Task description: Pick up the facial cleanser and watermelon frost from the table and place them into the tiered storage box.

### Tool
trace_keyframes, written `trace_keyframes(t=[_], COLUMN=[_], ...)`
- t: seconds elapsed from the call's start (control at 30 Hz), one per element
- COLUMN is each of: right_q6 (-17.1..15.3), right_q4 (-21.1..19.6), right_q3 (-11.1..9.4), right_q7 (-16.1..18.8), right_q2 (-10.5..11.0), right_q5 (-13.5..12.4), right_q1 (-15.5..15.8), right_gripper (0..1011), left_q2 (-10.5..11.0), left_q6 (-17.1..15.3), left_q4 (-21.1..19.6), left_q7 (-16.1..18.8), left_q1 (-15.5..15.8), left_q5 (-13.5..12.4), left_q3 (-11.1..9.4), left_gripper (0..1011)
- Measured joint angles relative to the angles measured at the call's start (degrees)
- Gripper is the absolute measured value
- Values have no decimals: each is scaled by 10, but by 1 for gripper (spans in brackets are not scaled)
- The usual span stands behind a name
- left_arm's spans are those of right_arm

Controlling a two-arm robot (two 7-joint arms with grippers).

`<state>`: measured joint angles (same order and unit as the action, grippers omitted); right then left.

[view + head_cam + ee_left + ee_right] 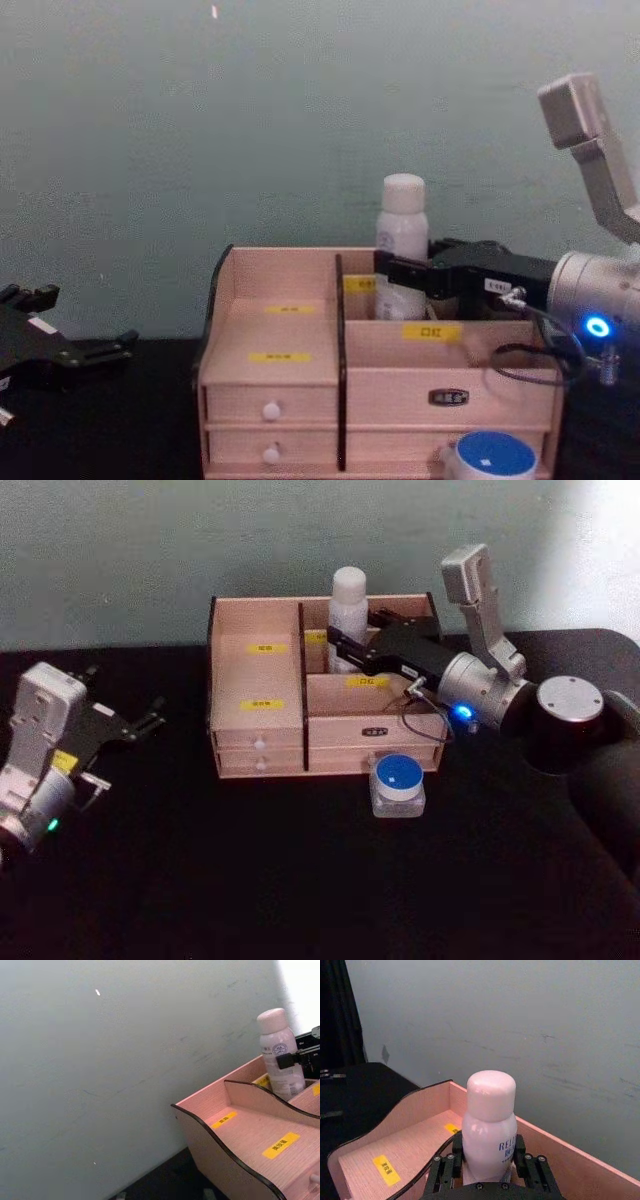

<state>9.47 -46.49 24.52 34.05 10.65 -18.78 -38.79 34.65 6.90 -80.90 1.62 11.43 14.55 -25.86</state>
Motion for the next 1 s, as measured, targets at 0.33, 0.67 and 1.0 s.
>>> trace_keyframes(t=[0.33,0.67,1.0], right_q6=[-7,-9,-9], right_q4=[10,10,10], right_q3=[0,0,0], right_q7=[-2,-3,-3], right_q2=[-3,-4,-3], right_q5=[8,9,8], right_q1=[-4,-4,-3], right_gripper=[593,593,613], left_q2=[0,0,0], left_q6=[0,0,0], left_q4=[0,0,0], left_q7=[0,0,0], left_q1=[0,0,0], left_q5=[0,0,0], left_q3=[0,0,0], left_gripper=[1001,1001,1001])
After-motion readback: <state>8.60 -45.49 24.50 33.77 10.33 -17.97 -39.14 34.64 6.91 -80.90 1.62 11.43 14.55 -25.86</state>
